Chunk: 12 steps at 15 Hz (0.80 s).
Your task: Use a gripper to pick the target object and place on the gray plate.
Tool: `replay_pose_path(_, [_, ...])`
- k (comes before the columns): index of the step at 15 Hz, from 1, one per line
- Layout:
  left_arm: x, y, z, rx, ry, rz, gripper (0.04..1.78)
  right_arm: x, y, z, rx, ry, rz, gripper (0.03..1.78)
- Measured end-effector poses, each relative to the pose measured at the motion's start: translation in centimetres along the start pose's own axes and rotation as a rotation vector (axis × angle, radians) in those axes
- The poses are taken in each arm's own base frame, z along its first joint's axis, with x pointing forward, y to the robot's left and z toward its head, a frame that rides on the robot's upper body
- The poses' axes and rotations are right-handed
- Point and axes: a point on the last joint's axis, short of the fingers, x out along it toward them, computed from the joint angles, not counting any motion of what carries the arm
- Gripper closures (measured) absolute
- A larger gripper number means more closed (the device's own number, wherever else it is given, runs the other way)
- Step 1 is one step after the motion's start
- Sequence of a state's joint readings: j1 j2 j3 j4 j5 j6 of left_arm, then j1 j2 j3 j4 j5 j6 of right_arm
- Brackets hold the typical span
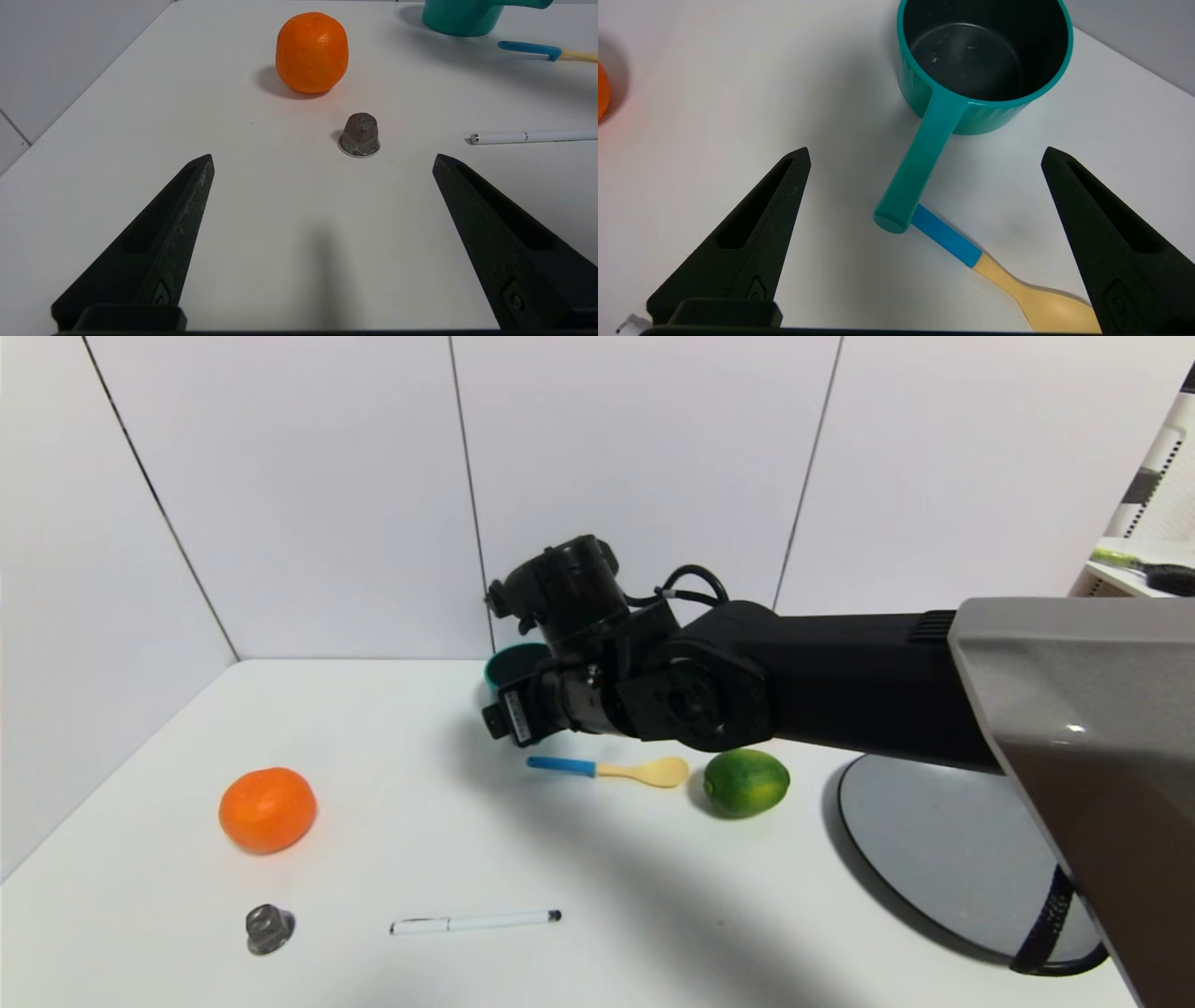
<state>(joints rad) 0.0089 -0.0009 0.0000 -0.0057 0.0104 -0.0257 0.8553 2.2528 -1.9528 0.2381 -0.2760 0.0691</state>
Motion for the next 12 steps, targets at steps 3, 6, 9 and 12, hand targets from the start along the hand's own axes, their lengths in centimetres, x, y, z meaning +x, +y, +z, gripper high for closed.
replay_pose_path(3, [0.0,0.0,0.0,0.000,0.000,0.000,0.13,-0.9,-0.7,0.8,0.009,-0.023,-0.009,0.10])
replay_pose_path(6, [0.0,0.0,0.0,0.000,0.000,0.000,0.13,-1.7,-3.0,1.7,0.046,-0.049,-0.046,0.10])
replay_pose_path(9, [0.0,0.0,0.0,0.000,0.000,0.000,0.13,-1.7,-5.8,2.4,0.141,-0.083,-0.096,0.10])
replay_pose_path(12, [0.0,0.0,0.0,0.000,0.000,0.000,0.13,-0.6,-7.2,1.8,0.178,-0.067,-0.128,0.10])
